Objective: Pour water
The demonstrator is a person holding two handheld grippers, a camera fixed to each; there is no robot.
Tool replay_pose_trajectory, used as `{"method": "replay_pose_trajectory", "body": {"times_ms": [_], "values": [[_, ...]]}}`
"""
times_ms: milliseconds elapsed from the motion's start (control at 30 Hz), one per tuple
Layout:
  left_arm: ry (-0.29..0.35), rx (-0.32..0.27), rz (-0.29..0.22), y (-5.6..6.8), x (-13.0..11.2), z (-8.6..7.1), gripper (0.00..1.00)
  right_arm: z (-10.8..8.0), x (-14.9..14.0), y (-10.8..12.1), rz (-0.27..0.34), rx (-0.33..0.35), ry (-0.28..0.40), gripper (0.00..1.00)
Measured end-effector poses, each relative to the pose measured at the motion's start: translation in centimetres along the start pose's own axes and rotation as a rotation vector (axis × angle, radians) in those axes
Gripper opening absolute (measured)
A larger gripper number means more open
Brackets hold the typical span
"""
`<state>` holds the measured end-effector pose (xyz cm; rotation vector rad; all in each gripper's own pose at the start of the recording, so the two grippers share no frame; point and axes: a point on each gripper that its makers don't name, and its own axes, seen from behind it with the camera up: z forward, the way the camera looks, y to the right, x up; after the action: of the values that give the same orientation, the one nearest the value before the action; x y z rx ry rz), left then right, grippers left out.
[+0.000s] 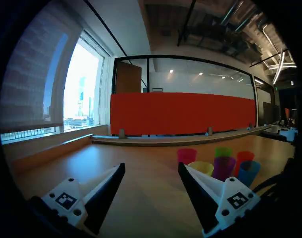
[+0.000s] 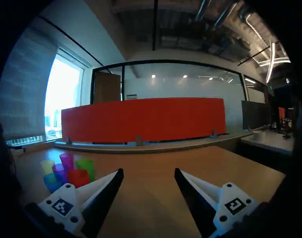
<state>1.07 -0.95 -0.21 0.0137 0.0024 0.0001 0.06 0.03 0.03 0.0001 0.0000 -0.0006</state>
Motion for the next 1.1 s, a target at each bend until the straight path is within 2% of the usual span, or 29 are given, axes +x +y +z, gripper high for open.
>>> {"method": "replay_pose_trajectory", "body": {"times_ms": [200, 400, 567, 800, 1100], "values": [[0.015, 0.0, 0.003, -0.9, 3.3, 0.3, 0.99, 0.6, 1.7, 0.1, -0.033, 0.008, -0.004, 0.99], [-0.009, -0.014, 0.019, -1.3, 6.4, 1.1, 0.99, 1.1, 4.8, -0.5, -0.069, 0.021, -0.007, 1.0], [-0.005, -0.025, 0.024, -1.6, 9.6, 1.7, 0.99, 1.8, 7.4, -0.6, -0.073, 0.015, -0.017, 1.0], [0.002, -0.045, 0.003, -2.2, 13.7, 2.4, 0.99, 2.2, 11.5, -1.4, -0.101, 0.031, 0.005, 1.0], [-0.006, -0.078, -0.027, -2.3, 17.0, 3.0, 0.99, 2.7, 15.5, -2.3, -0.118, 0.041, 0.006, 1.0]]}}
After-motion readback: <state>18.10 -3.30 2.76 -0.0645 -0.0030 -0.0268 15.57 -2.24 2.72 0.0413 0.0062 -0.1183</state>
